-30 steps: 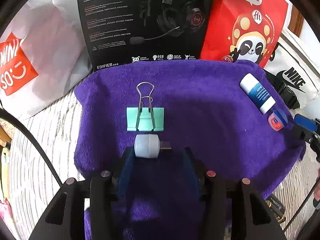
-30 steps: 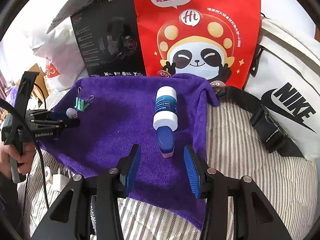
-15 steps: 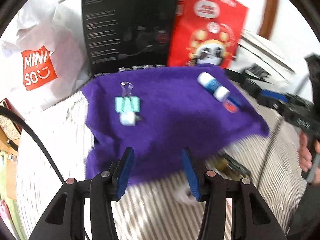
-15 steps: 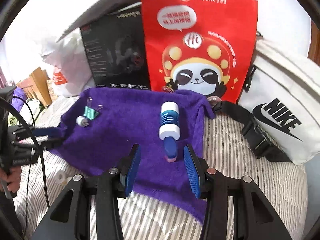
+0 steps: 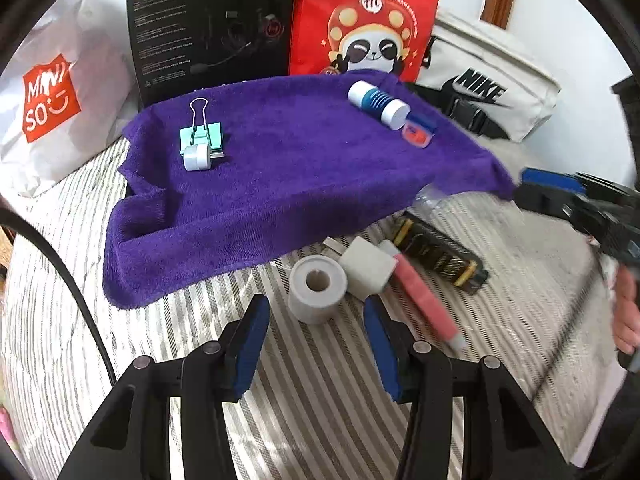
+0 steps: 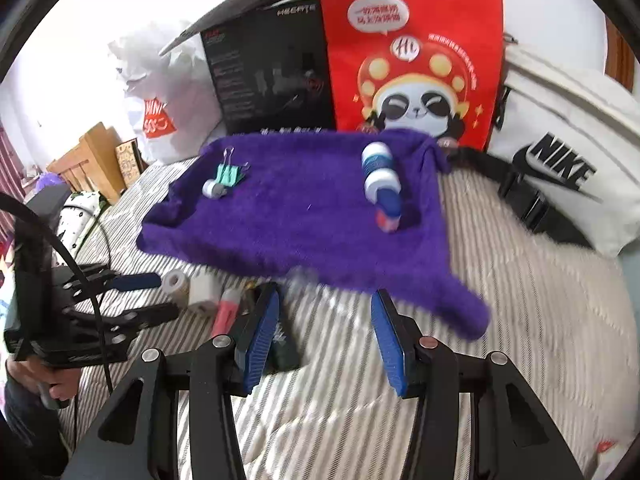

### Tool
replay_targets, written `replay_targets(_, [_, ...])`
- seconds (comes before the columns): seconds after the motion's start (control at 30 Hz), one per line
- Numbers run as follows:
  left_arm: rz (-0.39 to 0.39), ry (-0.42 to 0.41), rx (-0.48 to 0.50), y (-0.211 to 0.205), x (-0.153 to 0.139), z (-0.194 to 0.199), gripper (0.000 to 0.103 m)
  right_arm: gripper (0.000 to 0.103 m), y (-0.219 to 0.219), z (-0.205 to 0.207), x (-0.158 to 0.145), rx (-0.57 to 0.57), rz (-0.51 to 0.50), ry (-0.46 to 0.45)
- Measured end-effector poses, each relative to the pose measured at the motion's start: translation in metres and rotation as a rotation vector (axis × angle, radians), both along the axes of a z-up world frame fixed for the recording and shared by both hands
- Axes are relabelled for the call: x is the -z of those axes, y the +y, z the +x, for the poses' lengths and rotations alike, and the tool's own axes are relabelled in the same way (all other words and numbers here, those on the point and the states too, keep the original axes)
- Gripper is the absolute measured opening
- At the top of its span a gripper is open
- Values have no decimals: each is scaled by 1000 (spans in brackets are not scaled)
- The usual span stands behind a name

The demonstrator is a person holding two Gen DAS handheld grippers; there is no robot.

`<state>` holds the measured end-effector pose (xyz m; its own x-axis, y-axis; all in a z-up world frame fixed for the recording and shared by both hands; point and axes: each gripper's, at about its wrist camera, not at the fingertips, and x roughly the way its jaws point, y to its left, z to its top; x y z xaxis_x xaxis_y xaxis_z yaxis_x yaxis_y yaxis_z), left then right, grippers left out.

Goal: Organize rigid objects
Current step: 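Move both tools back toward the remaining items beside the towel, then grasp the grey tape roll with left tool while right tool grasps the clear cup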

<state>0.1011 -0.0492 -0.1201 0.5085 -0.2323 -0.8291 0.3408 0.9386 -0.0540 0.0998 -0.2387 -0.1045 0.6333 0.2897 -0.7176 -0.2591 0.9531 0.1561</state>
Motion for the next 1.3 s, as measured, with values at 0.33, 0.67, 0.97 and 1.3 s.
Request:
replay_targets(0.33, [24, -18, -11, -4, 9, 11, 32, 48, 18, -13, 19, -65, -33, 41])
replay_targets(0.67, [33, -16, -39, 7, 6, 4, 28, 48, 15, 28, 35, 24, 16, 87])
replay_targets(0.97, [10, -33, -70, 17, 8, -2, 28, 48, 36, 45, 37, 44, 2, 81])
replay_targets(1.3, [19, -45, -60, 16, 9, -4, 28, 28, 46, 53, 49, 69, -76, 90])
